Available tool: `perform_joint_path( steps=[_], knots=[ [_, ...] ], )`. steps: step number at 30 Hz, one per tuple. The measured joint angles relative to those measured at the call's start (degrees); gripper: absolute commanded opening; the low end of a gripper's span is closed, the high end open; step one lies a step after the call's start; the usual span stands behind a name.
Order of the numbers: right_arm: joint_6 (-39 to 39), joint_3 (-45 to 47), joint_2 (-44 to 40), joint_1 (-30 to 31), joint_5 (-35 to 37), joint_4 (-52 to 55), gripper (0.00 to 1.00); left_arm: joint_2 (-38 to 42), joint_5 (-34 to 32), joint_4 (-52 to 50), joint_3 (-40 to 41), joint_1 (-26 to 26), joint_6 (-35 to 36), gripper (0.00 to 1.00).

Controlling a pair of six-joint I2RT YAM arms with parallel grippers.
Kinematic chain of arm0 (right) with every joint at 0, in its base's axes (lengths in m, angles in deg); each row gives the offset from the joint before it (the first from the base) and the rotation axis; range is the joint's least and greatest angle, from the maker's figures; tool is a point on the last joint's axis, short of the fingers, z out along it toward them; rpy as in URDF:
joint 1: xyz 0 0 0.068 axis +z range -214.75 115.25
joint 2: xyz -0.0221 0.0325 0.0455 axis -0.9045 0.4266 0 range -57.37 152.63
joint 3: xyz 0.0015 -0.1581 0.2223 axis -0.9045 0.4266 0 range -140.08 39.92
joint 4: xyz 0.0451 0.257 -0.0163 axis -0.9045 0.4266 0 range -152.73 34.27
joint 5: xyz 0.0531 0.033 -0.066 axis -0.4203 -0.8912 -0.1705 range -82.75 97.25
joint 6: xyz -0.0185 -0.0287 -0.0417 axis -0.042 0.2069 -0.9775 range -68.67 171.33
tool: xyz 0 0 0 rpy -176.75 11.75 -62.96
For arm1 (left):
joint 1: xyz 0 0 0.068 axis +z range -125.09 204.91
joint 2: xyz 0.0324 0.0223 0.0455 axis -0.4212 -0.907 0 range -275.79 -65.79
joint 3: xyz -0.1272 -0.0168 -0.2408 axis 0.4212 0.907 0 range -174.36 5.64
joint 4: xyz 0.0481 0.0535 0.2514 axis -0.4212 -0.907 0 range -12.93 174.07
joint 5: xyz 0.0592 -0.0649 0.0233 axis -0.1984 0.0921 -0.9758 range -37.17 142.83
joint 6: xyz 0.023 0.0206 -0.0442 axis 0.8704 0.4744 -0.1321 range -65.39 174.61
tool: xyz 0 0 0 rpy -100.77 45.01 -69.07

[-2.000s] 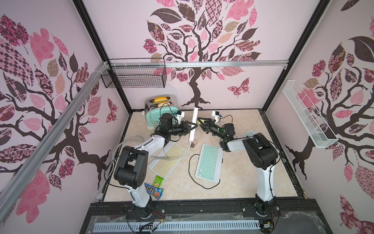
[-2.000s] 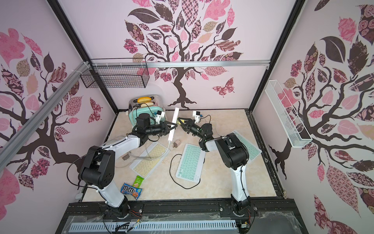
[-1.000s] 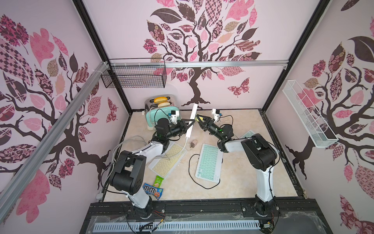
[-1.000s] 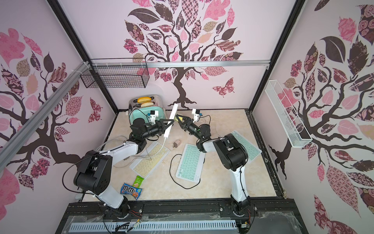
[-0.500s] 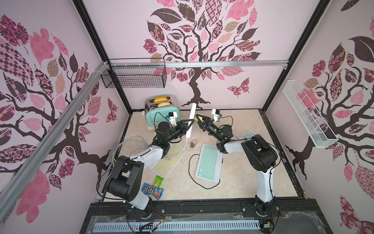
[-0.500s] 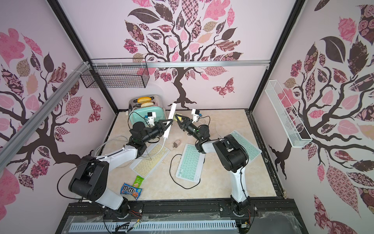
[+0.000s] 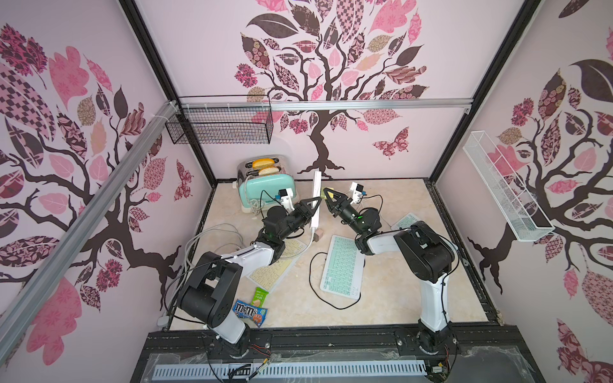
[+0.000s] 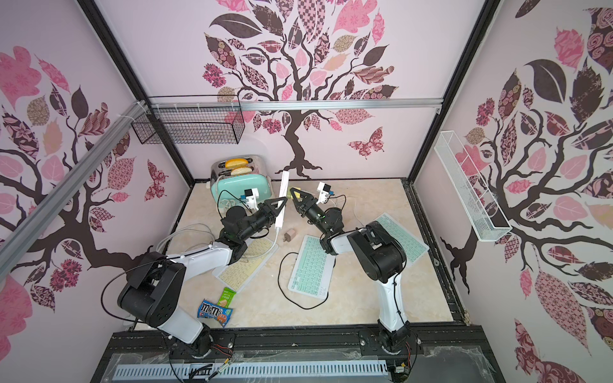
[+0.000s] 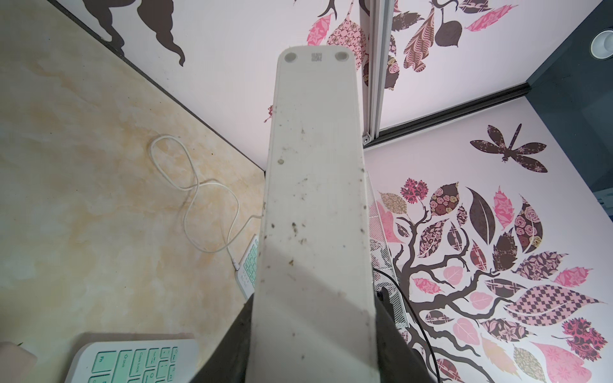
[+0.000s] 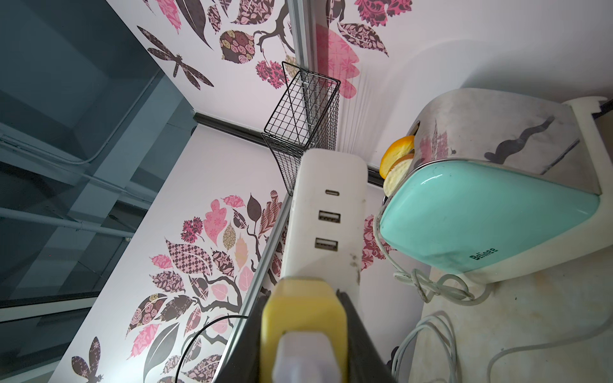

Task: Unplug the wireless keyboard
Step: Remove the plug from the socket.

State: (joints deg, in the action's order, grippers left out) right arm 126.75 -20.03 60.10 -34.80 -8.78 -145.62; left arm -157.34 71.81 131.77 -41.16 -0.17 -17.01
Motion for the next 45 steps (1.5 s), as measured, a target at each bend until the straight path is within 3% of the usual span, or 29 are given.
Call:
perform_joint_path(
  steps=[15,29,37,42,45],
  knots=[
    [0.6,1.7,-2.0,-1.7,-5.9,0.7,0.00,1.3,0.7,1.6,2.3,-0.2,0.0,0.00],
    [-1.3,2.1,-2.1,0.1,-2.9,1.2,0.00,2.8,-3.7,3.5,4.9,-1.1,0.7,0.00],
    [0.4,3.1,-2.8,-2.4,-12.4,1.5,0.00,5.0,-0.8,2.9,7.5,-0.3,0.2,0.00],
    [0.0,7.2,-4.5,-12.4,-8.1,2.0,0.00,7.6,-9.7,5.1,8.0,6.4,-1.0,0.00],
    [0.0,7.4,-4.5,-16.4,-4.4,2.8,0.00,8.4,-13.4,7.1,7.5,7.8,-1.3,0.00]
  ],
)
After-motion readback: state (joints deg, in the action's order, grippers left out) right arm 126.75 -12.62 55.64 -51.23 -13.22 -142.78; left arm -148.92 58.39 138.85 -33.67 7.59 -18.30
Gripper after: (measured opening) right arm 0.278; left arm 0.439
